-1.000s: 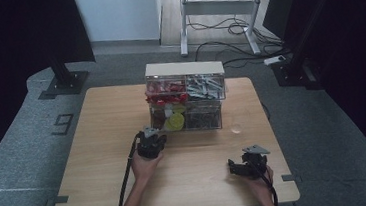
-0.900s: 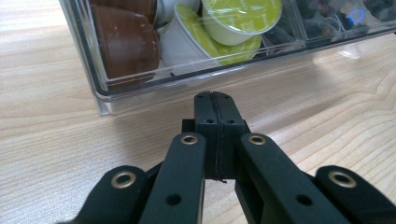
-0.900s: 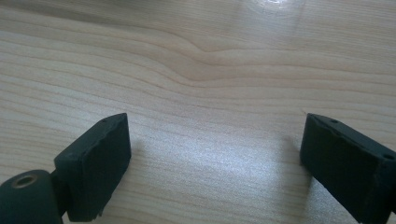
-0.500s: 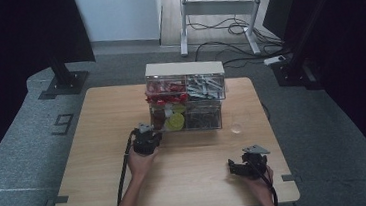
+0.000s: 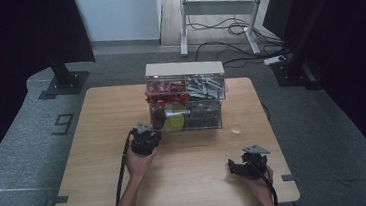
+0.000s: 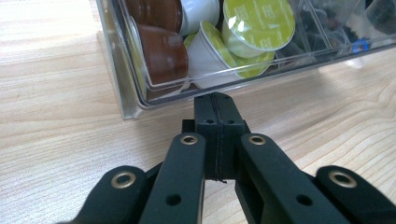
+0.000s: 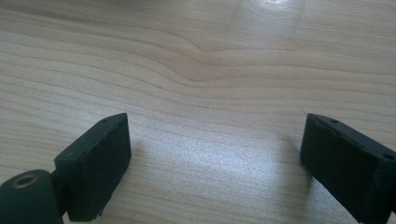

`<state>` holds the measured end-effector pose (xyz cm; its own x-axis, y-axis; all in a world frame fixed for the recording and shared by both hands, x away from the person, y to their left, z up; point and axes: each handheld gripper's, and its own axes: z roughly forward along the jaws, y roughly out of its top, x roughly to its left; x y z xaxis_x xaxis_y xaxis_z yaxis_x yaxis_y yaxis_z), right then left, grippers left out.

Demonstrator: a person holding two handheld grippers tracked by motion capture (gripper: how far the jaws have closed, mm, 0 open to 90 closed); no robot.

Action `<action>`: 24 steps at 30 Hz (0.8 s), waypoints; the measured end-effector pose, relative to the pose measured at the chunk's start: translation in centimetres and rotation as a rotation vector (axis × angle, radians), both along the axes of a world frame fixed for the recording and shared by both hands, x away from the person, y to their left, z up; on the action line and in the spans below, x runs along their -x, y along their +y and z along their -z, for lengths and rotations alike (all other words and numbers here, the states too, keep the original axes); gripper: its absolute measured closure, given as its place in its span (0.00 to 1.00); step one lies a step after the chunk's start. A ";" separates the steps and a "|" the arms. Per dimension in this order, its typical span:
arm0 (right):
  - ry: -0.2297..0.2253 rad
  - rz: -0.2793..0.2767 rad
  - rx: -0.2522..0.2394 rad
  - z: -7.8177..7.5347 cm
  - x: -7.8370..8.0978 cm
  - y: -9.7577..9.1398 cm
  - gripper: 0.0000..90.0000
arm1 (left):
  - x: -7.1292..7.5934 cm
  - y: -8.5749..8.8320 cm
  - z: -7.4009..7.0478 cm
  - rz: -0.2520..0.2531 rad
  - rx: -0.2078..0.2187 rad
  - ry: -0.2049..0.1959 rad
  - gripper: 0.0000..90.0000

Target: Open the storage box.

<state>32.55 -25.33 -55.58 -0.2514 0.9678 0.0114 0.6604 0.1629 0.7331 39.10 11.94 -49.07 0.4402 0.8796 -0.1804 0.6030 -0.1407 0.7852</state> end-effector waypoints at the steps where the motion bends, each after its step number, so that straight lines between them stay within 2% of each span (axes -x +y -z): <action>1: 0.000 0.000 0.000 0.0 0.0 0.0 0.10 | 0.0 0.0 0.0 0.000 0.000 0.000 1.00; 24: 0.000 0.000 0.000 0.0 0.0 0.0 0.10 | 0.1 -0.2 -2.6 0.014 0.004 -0.037 1.00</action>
